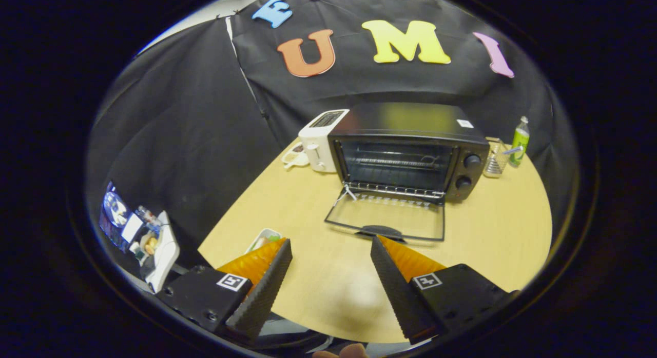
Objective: Open the toaster oven, put the food inside, and close the toaster oven door.
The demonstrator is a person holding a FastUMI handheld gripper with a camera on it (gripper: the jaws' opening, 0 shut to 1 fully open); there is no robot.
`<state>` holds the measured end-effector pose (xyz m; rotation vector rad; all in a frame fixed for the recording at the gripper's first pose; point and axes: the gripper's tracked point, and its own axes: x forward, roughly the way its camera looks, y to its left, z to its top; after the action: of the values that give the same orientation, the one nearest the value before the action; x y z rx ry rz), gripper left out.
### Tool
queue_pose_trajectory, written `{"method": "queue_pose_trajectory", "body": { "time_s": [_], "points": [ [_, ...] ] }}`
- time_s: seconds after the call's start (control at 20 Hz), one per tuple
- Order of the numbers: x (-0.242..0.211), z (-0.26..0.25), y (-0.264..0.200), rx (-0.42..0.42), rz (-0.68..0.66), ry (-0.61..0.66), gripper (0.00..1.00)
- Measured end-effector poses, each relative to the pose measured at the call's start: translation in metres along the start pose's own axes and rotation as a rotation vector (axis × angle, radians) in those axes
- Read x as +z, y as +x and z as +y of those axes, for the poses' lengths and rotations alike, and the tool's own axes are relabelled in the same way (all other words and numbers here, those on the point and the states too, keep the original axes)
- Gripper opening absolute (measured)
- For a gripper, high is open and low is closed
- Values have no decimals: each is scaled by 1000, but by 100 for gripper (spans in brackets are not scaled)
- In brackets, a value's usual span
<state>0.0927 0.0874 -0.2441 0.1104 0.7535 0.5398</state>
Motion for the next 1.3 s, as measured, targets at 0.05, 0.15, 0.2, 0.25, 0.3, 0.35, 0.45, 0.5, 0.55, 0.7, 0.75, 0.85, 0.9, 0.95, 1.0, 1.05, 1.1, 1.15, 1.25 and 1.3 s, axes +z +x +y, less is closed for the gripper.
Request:
{"method": "queue_pose_trajectory", "body": {
  "time_s": [0.05, 0.15, 0.2, 0.25, 0.3, 0.35, 0.45, 0.5, 0.55, 0.7, 0.75, 0.85, 0.9, 0.95, 1.0, 1.05, 1.1, 1.15, 1.25, 1.3],
  "points": [
    [-6, 9, 2, 33, 28, 21, 100],
    [-18, 27, 10, 80, 88, 37, 100],
    [-23, 35, 15, 102, 110, 44, 100],
    [-29, 41, 21, 118, 129, 50, 100],
    [-34, 48, 26, 134, 148, 57, 100],
    [-40, 56, 32, 152, 171, 68, 100],
    [-54, 74, 48, 191, 216, 99, 100],
    [-60, 82, 56, 206, 241, 112, 100],
    [-67, 89, 62, 220, 267, 133, 100],
    [-86, 104, 91, 226, 327, 178, 100],
    [-91, 106, 98, 221, 334, 182, 100],
    [-96, 112, 112, 215, 348, 209, 100],
    [-96, 113, 117, 213, 357, 224, 100],
    [-98, 113, 122, 211, 361, 239, 100],
    [-99, 113, 126, 210, 366, 255, 100],
    [-99, 114, 129, 215, 370, 280, 98],
    [-99, 114, 131, 218, 380, 308, 95],
    [-98, 114, 134, 224, 392, 340, 93],
    [-98, 112, 137, 226, 403, 379, 76],
    [-96, 115, 135, 248, 413, 408, 66]
  ]
}}
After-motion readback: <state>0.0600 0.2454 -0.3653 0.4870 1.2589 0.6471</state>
